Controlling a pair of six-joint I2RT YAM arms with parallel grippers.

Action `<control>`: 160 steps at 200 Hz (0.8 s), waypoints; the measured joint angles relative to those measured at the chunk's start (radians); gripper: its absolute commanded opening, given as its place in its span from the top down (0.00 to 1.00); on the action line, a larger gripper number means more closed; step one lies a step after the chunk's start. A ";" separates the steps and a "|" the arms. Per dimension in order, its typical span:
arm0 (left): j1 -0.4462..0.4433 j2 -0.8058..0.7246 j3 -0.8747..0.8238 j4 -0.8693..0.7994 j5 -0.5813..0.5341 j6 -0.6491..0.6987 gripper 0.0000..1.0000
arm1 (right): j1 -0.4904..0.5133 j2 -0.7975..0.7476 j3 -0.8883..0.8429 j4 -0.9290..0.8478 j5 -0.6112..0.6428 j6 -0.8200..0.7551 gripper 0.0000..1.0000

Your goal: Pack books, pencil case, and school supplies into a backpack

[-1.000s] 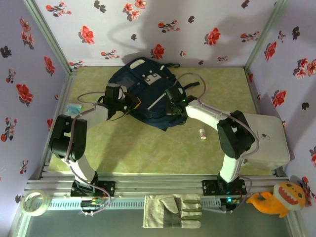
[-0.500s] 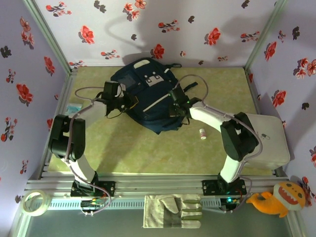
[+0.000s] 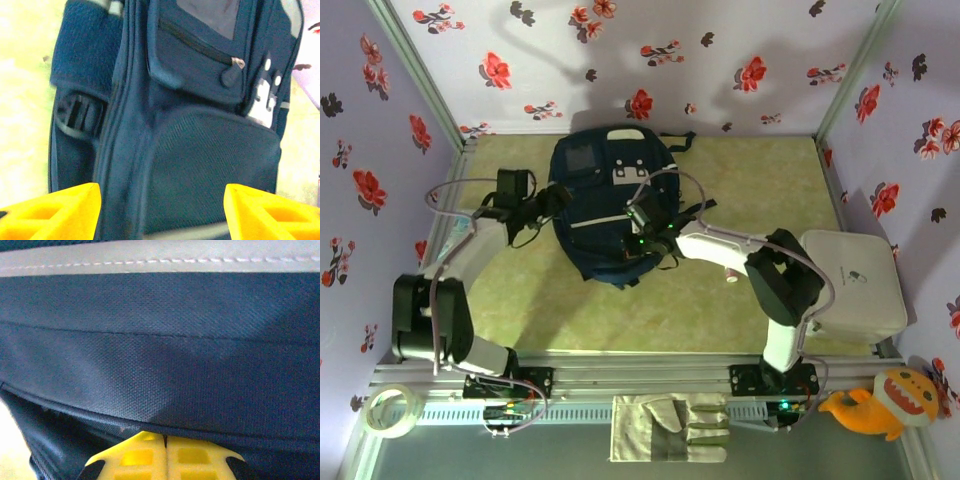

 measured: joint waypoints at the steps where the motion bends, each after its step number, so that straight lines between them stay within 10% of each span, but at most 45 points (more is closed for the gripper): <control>1: 0.000 -0.003 -0.002 0.000 0.000 -0.001 0.33 | 0.000 0.003 0.003 0.002 -0.004 0.000 1.00; 160: 0.000 0.009 -0.216 0.207 0.058 -0.339 0.82 | 0.014 0.100 0.136 0.061 -0.109 0.028 1.00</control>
